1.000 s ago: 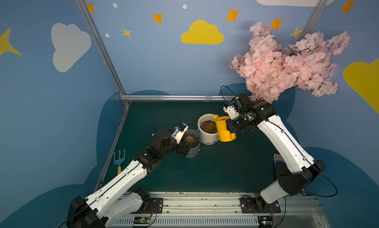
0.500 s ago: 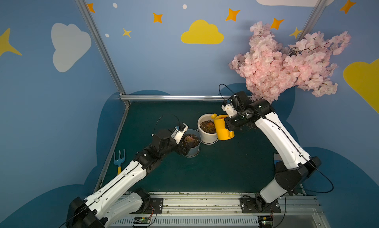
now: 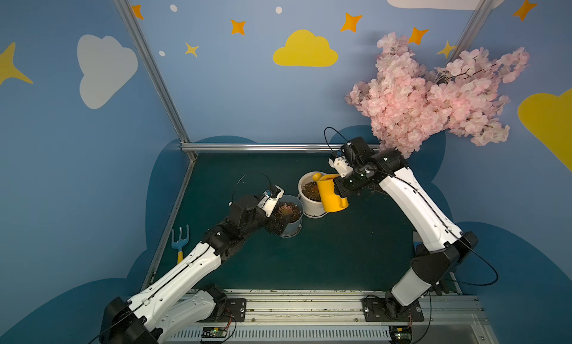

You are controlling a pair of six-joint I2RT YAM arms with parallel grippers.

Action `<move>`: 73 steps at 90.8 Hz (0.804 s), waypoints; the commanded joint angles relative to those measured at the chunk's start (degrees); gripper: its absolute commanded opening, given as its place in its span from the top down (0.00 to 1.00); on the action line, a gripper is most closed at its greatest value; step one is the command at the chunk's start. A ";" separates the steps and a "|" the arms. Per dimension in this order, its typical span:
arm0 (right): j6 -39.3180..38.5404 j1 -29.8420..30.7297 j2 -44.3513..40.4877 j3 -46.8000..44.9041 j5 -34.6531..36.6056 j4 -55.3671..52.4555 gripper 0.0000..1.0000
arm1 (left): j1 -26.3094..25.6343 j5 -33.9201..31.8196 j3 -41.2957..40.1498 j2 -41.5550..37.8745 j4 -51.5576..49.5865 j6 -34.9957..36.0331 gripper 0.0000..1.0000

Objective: Water the succulent around the soil edge
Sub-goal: Water the soil of the potted plant with water.

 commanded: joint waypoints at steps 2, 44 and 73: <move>-0.60 0.49 0.32 2.05 -1.07 -1.03 1.00 | -0.15 0.64 -0.39 -0.96 0.90 0.39 0.00; -1.15 1.45 0.35 1.85 -2.95 -0.94 1.00 | -0.13 0.78 -0.47 -0.91 0.99 0.30 0.00; -1.30 2.50 0.21 1.36 -3.09 -1.06 1.00 | -0.14 0.98 -0.69 -0.39 1.43 0.30 0.00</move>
